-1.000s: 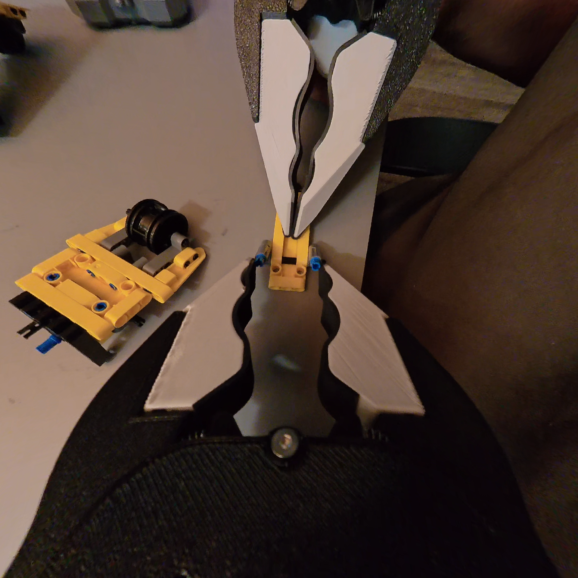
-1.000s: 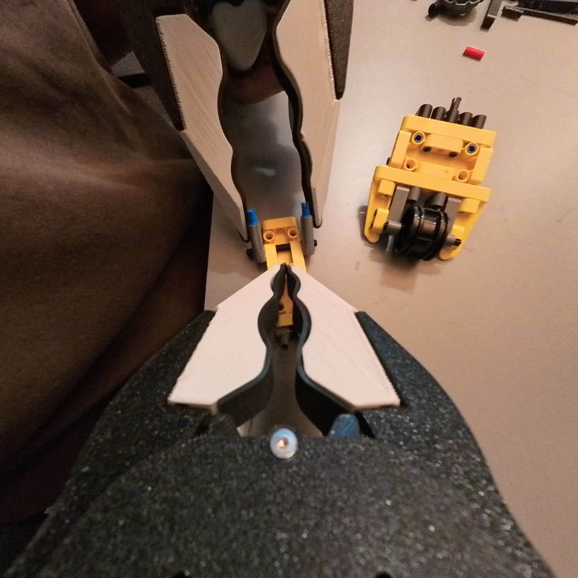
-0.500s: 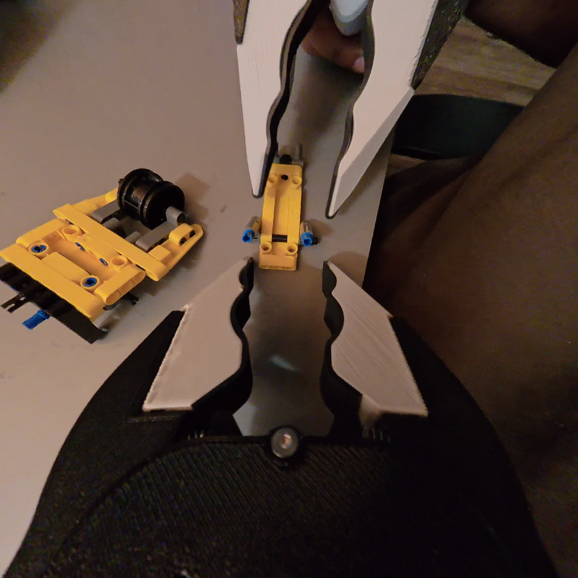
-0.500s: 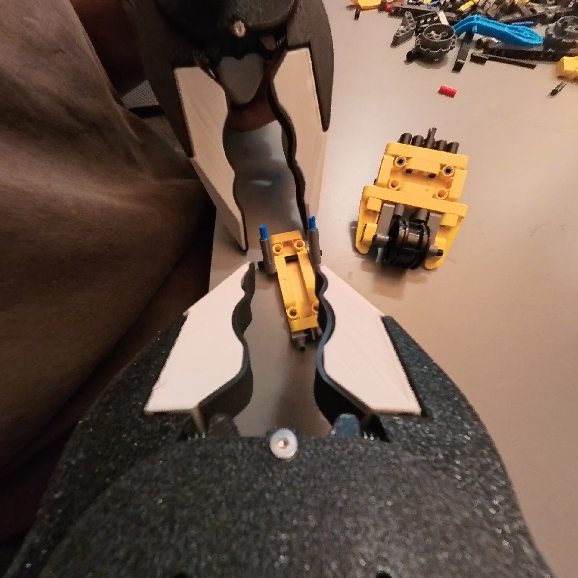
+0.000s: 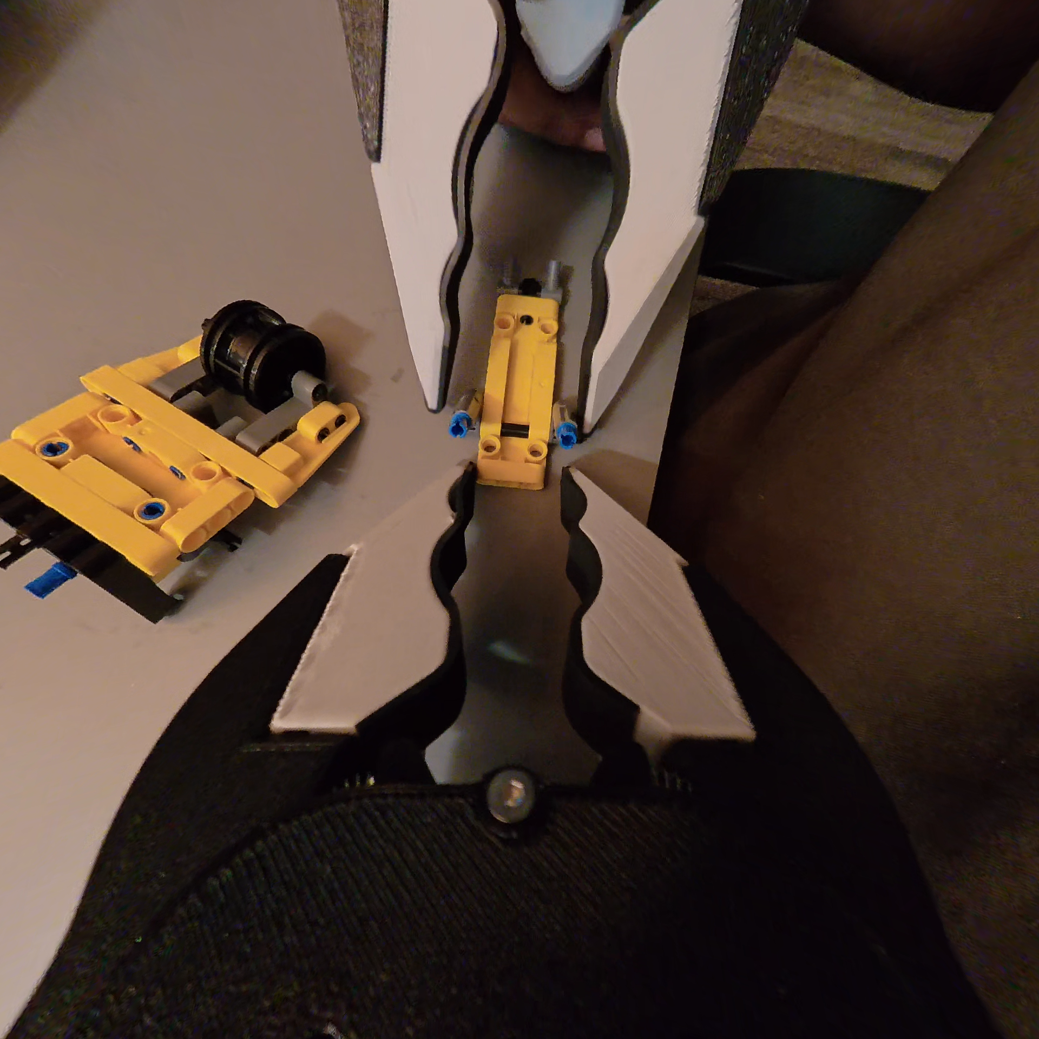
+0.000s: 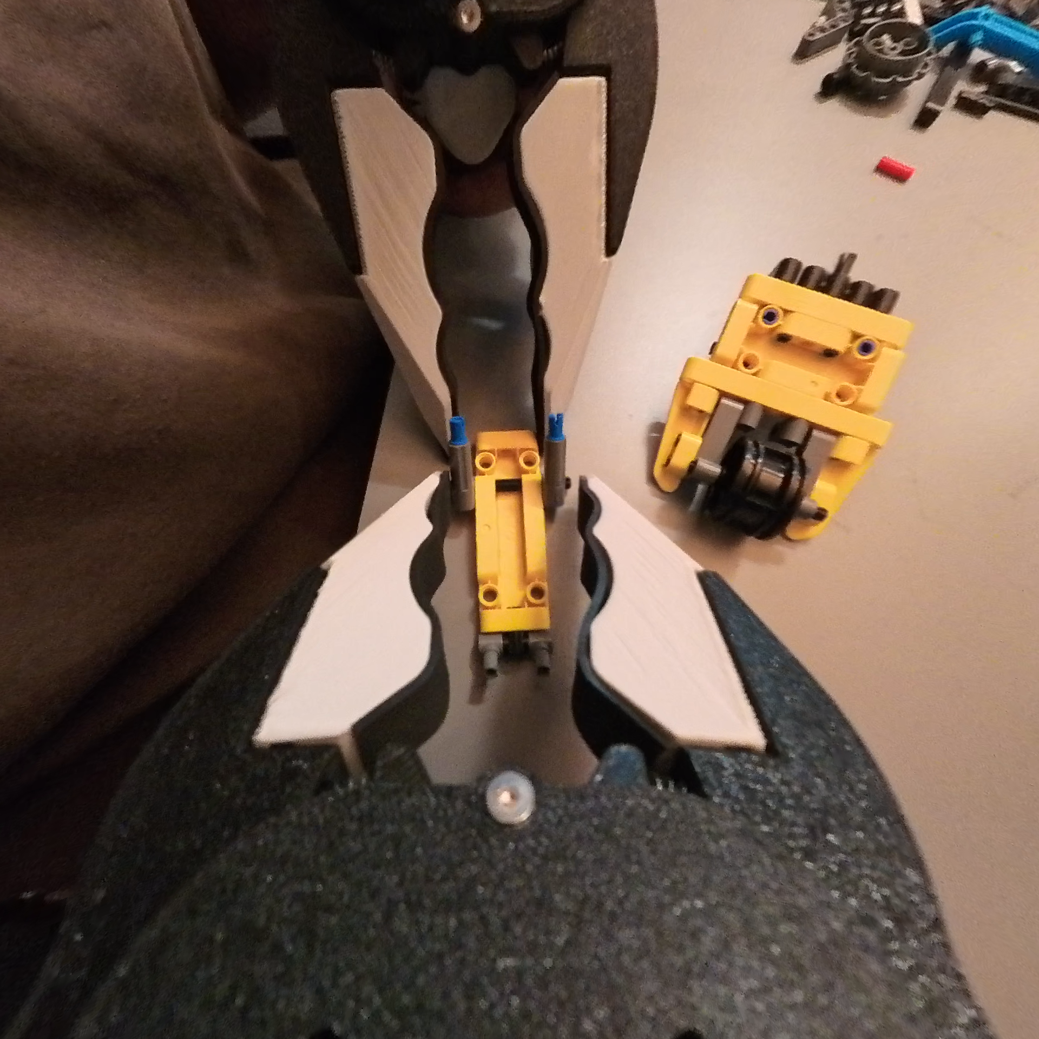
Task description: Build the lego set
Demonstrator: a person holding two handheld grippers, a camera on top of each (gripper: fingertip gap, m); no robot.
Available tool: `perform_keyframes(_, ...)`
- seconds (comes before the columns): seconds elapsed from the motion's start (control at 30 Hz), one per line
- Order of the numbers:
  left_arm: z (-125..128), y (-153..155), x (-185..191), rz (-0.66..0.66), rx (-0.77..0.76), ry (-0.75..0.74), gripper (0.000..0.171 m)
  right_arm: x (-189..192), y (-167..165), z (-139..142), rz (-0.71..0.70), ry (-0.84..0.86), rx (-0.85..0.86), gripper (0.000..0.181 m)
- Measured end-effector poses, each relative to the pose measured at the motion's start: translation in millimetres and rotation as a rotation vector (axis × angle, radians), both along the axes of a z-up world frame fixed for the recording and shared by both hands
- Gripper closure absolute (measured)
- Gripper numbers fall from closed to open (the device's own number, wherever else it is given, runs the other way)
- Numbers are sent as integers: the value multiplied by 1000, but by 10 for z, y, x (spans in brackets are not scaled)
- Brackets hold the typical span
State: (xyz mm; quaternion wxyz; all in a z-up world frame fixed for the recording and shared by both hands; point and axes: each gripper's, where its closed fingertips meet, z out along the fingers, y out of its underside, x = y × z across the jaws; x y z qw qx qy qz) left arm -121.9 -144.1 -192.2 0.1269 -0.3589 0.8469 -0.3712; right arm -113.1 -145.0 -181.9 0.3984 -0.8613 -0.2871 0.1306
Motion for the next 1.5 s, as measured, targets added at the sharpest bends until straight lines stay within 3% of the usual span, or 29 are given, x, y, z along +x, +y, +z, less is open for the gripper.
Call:
perform_keyframes(0.2,1,9,8,6,2,-3,141,-23,22,-1,18,12,-11,138)
perform_keyframes(0.37,158,43,44,38,-100,-38,123,101,62,293,-54,125,131,138)
perform_keyframes(0.57,736,189,212,228,-651,-29,133,207,91,479,-122,112,258,138)
perform_keyframes(0.7,799,290,288,323,-933,100,146,187,146,555,-137,22,325,138)
perform_keyframes(0.73,767,307,294,337,-950,126,156,178,159,579,-139,-3,340,138)
perform_keyframes(0.83,783,276,253,311,-997,158,158,164,184,643,-143,-71,371,138)
perform_keyframes(1.0,894,204,193,249,-1076,179,151,145,212,649,-144,-141,372,138)
perform_keyframes(1.13,832,169,200,249,-1044,187,163,99,226,690,-136,-139,392,138)
perform_keyframes(1.37,996,190,209,215,-1237,210,171,96,235,898,-160,-79,507,138)
perform_keyframes(1.5,1141,372,246,225,-1412,193,171,183,219,1103,-232,20,598,111)
